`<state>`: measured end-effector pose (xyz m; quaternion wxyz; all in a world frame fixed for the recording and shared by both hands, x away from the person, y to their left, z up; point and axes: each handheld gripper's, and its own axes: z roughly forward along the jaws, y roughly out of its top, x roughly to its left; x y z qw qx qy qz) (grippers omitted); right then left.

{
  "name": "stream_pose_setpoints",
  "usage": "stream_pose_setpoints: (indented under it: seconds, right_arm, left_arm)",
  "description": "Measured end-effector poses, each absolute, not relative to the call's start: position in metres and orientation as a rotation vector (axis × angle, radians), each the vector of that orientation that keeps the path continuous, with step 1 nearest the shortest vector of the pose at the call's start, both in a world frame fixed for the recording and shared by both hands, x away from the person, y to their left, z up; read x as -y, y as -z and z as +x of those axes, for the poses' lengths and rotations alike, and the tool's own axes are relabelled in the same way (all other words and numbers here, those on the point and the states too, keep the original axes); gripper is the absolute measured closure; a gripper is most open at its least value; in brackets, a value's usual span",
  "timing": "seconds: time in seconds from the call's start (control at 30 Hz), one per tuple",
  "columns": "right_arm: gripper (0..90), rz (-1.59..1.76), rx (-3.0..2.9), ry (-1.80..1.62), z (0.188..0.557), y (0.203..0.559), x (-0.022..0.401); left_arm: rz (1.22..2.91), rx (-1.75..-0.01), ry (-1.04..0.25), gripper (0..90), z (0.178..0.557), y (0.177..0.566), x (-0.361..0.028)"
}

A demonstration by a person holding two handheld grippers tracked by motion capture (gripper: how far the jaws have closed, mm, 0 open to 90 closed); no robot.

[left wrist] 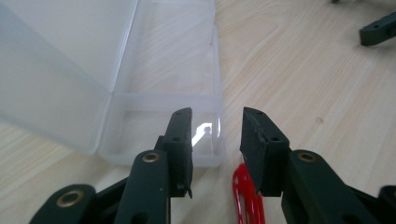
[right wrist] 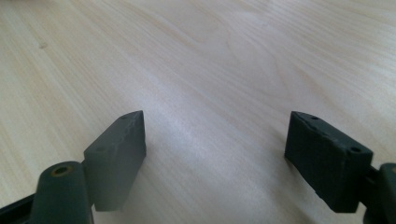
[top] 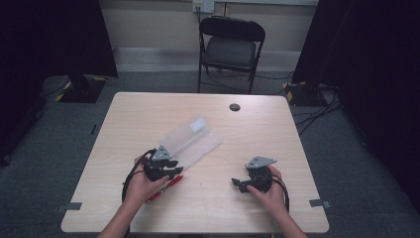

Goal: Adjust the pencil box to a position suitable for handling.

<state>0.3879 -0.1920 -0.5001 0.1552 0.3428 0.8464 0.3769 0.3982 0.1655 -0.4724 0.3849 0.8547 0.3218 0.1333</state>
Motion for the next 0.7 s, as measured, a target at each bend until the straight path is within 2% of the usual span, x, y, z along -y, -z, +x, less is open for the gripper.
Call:
stream_pose_setpoints:
  seconds: [0.13, 0.27, 0.47, 0.7]
  right_arm:
    - [19.5, 0.989, -2.424, -1.077, 0.385, 0.5, 0.194]
    - [19.5, 0.992, -2.421, -1.073, 0.385, 0.5, 0.194]
    - [19.6, 0.986, -2.423, -1.074, 0.384, 0.5, 0.195]
    - [19.6, 0.988, -2.423, -1.076, 0.384, 0.5, 0.195]
  left_arm:
    - [2.201, -0.812, -0.338, 70.6, 0.407, 0.476, -0.155]
    - [2.243, -0.869, -0.31, 85.8, 0.41, 0.482, -0.147]
    - [2.254, -0.89, -0.299, 86.4, 0.409, 0.481, -0.15]
    - [2.24, -0.932, -0.308, 86.5, 0.401, 0.48, -0.175]
